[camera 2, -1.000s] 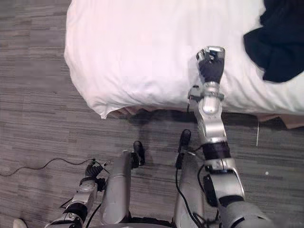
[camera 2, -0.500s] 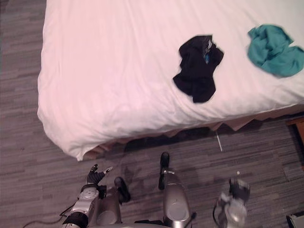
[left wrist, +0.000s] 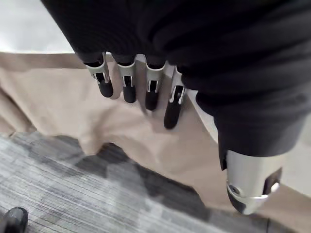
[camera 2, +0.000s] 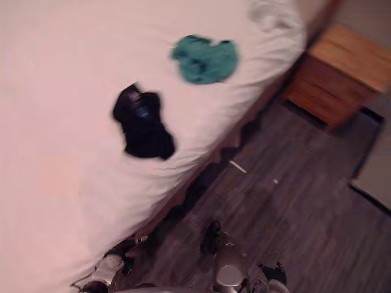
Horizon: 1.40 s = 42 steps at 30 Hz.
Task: Tidy the bed and pick cloth on bed and put in laundry
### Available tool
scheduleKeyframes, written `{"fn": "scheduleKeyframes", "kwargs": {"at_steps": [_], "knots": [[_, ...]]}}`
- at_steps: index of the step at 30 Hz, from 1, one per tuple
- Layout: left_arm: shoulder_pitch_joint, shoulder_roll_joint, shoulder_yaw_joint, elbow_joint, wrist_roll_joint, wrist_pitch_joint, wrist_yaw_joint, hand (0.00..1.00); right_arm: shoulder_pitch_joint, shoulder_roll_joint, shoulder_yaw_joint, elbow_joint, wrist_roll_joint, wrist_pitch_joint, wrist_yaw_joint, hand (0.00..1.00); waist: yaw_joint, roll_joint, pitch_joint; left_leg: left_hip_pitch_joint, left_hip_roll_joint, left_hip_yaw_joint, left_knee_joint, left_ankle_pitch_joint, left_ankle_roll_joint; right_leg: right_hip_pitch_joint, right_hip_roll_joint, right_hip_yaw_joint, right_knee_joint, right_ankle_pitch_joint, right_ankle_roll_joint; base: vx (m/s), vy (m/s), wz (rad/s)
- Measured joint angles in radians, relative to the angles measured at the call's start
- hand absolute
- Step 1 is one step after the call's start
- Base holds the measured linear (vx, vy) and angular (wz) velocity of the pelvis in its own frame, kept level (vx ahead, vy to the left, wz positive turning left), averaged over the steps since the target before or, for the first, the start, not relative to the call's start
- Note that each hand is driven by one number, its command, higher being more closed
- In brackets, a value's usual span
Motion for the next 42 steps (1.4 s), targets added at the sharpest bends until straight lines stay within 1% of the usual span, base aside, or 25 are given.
{"fn": "scheduleKeyframes", "kwargs": {"at_steps": [1,2,3,5,8,10,14,16,17,18,19,21,23,24,26,28,29,30,31,33,34,36,38,40,42], "knots": [[0.017,-0.012,0.004,0.001,-0.001,-0.001,0.000,0.00,0.000,-0.001,0.016,-0.006,-0.006,0.000,0.002,0.00,0.010,0.000,-0.001,-0.058,-0.005,-0.108,0.084,-0.013,0.038,0.009,0.020,0.046,-0.018,0.003,-0.005,0.39,0.005,-2.85],[0.014,-0.024,0.057,-0.020,-0.021,-0.003,-0.017,0.00,0.000,-0.003,0.046,-0.014,-0.016,0.000,0.009,0.00,0.035,0.001,-0.001,-0.223,-0.077,-0.391,0.251,-0.122,0.005,0.031,0.066,0.151,-0.035,0.002,-0.009,0.34,0.084,-2.50],[0.008,-0.032,0.083,-0.032,-0.071,0.002,-0.053,0.00,0.003,-0.014,0.067,-0.005,-0.030,0.003,0.015,0.00,0.054,-0.001,0.000,-0.306,-0.136,-0.533,0.283,-0.187,-0.016,0.065,0.095,0.219,-0.051,0.002,-0.009,0.34,0.119,-2.51],[-0.006,-0.052,0.095,-0.039,-0.149,0.013,-0.081,0.00,0.008,-0.020,0.093,-0.005,-0.058,0.005,0.015,0.00,0.071,-0.010,0.002,-0.365,-0.216,-0.687,0.204,-0.255,-0.023,0.123,0.128,0.302,-0.077,0.007,0.000,0.25,0.143,-1.76],[-0.004,-0.052,0.083,-0.071,-0.140,-0.006,-0.075,0.00,-0.024,-0.016,0.119,0.001,-0.092,0.002,0.018,0.00,0.099,-0.052,-0.016,-0.385,-0.313,-0.817,-0.262,-0.291,-0.060,0.140,0.155,0.503,-0.113,0.012,0.043,0.18,0.186,-1.78],[-0.005,-0.051,0.077,-0.064,-0.124,-0.012,-0.071,0.00,-0.027,-0.018,0.127,0.001,-0.094,-0.002,0.018,0.00,0.108,-0.057,-0.031,-0.366,-0.323,-0.822,-0.424,-0.226,-0.079,0.140,0.151,0.549,-0.134,0.022,0.063,0.22,0.240,-1.72],[-0.014,-0.032,0.035,-0.035,-0.074,-0.017,-0.028,0.00,0.040,0.005,0.138,0.002,-0.108,0.002,0.017,0.00,0.110,-0.101,-0.053,-0.276,-0.356,-0.754,-0.512,-0.235,-0.030,0.158,0.129,0.600,-0.125,-0.004,0.139,0.29,0.179,-0.59],[-0.012,-0.033,0.014,-0.024,-0.074,-0.024,-0.025,0.00,0.052,0.005,0.139,0.003,-0.128,0.005,0.018,0.00,0.098,-0.100,-0.051,-0.227,-0.379,-0.745,-0.545,-0.242,-0.007,0.156,0.112,0.587,-0.035,-0.059,0.211,0.24,0.082,0.09],[-0.013,-0.032,-0.019,-0.012,-0.074,-0.030,-0.018,0.00,0.041,-0.002,0.141,0.000,-0.148,0.006,0.024,0.00,0.091,-0.102,-0.048,-0.160,-0.391,-0.743,-0.588,-0.246,-0.001,0.090,0.100,0.557,0.184,-0.088,0.260,0.19,0.030,0.09],[-0.011,-0.029,-0.039,-0.009,-0.074,-0.031,-0.015,0.00,0.042,0.001,0.142,-0.005,-0.157,0.005,0.033,0.00,0.082,-0.106,-0.045,-0.119,-0.396,-0.758,-0.603,-0.257,0.010,0.049,0.083,0.502,0.323,-0.075,0.264,0.17,-0.004,0.15],[-0.010,-0.030,-0.042,-0.008,-0.074,-0.031,-0.013,0.00,0.043,0.002,0.142,-0.011,-0.159,0.006,0.035,0.00,0.074,-0.104,-0.043,-0.100,-0.393,-0.771,-0.609,-0.263,0.012,0.029,0.072,0.471,0.393,-0.061,0.261,0.20,-0.095,0.44],[-0.009,-0.047,-0.044,-0.006,-0.074,-0.032,0.004,0.00,0.045,-0.003,0.144,-0.019,-0.159,0.008,0.036,0.00,0.060,-0.094,-0.038,-0.025,-0.371,-0.783,-0.646,-0.270,-0.002,-0.055,0.035,0.416,0.488,-0.148,0.156,0.34,-0.211,0.44],[-0.008,-0.046,-0.042,-0.003,-0.073,-0.031,0.011,0.00,0.030,-0.014,0.147,-0.021,-0.149,0.009,0.036,0.00,0.055,-0.076,-0.036,-0.024,-0.341,-0.793,-0.647,-0.297,-0.034,-0.105,0.013,0.422,0.317,-0.142,0.166,0.32,-0.240,0.25],[-0.008,-0.040,-0.035,0.004,-0.070,-0.030,0.014,0.00,0.021,-0.021,0.145,-0.020,-0.130,0.011,0.036,0.00,0.046,-0.068,-0.031,-0.009,-0.304,-0.814,-0.659,-0.327,-0.068,-0.105,-0.005,0.395,0.151,-0.016,0.158,0.35,-0.308,0.24],[-0.015,-0.044,-0.038,0.016,-0.048,-0.030,0.013,0.00,0.001,-0.025,0.114,-0.018,-0.123,0.012,0.032,0.00,0.030,-0.019,-0.019,-0.016,-0.286,-0.827,-0.672,-0.317,-0.110,-0.064,0.028,0.340,0.098,-0.011,0.150,0.42,-0.313,0.28],[-0.027,-0.051,-0.029,0.018,-0.034,-0.034,0.011,0.00,-0.021,-0.023,0.099,-0.033,-0.123,0.012,0.032,0.00,0.039,-0.004,-0.002,0.026,-0.309,-0.829,-0.696,-0.243,-0.092,-0.163,0.029,0.331,0.285,-0.031,0.205,0.28,-0.189,0.12],[-0.024,-0.036,-0.022,0.026,-0.027,-0.034,0.010,0.00,-0.007,-0.018,0.102,-0.039,-0.123,0.011,0.034,0.00,0.023,-0.040,-0.018,0.056,-0.325,-0.802,-0.722,-0.249,-0.087,-0.173,-0.013,0.358,0.220,-0.070,0.179,0.18,-0.149,0.23],[-0.025,-0.037,-0.011,0.033,-0.025,-0.036,0.011,0.00,-0.012,-0.014,0.108,-0.031,-0.125,0.013,0.036,0.00,0.022,-0.030,-0.012,0.073,-0.316,-0.805,-0.714,-0.261,-0.095,-0.167,-0.011,0.340,0.243,-0.092,0.137,0.33,-0.253,0.34],[-0.020,-0.049,0.006,0.041,-0.017,-0.036,0.010,0.00,-0.013,-0.022,0.103,-0.026,-0.128,0.013,0.036,0.00,0.021,-0.004,-0.022,0.042,-0.280,-0.807,-0.637,-0.260,-0.103,-0.130,0.018,0.319,0.207,-0.102,0.131,0.35,-0.288,0.12],[0.004,-0.066,0.050,0.035,-0.017,-0.036,0.010,0.00,-0.009,-0.022,0.094,-0.025,-0.131,0.014,0.034,0.00,0.017,0.012,-0.019,-0.067,-0.236,-0.823,-0.334,-0.216,-0.177,-0.027,0.067,0.303,0.112,-0.104,0.122,0.41,-0.274,0.06],[0.035,-0.097,0.110,-0.023,-0.041,-0.044,0.010,0.00,0.017,-0.030,0.097,-0.046,-0.130,0.015,0.032,0.00,0.027,0.034,-0.020,-0.217,-0.200,-0.874,0.043,-0.093,-0.246,0.093,0.124,0.305,0.011,-0.097,0.088,0.39,-0.175,-0.08],[0.052,-0.109,0.123,-0.067,-0.061,-0.055,0.011,0.00,0.026,-0.038,0.097,-0.048,-0.130,0.018,0.027,0.00,0.056,0.037,-0.017,-0.317,-0.190,-0.864,0.316,-0.096,-0.234,0.191,0.161,0.339,-0.061,-0.094,0.050,0.43,-0.086,-0.53],[0.054,-0.107,0.124,-0.094,-0.080,-0.059,0.014,0.00,0.023,-0.036,0.103,-0.047,-0.129,0.021,0.017,0.00,0.081,0.028,-0.017,-0.398,-0.193,-0.809,0.419,-0.129,-0.179,0.295,0.169,0.382,-0.141,-0.089,0.032,0.38,-0.011,-0.65],[0.053,-0.110,0.128,-0.115,-0.097,-0.075,0.025,0.00,0.007,-0.038,0.105,-0.031,-0.129,0.021,0.016,0.00,0.101,0.023,-0.020,-0.481,-0.196,-0.742,0.329,-0.173,-0.112,0.371,0.160,0.425,-0.214,-0.071,0.045,0.43,0.062,-0.53],[0.033,-0.108,0.131,-0.122,-0.113,-0.079,0.028,0.00,-0.030,-0.035,0.102,0.013,-0.129,0.028,0.017,0.00,0.124,-0.002,-0.018,-0.541,-0.255,-0.670,0.023,-0.206,-0.094,0.439,0.113,0.451,-0.276,-0.080,0.082,0.55,0.156,-0.43]]}}
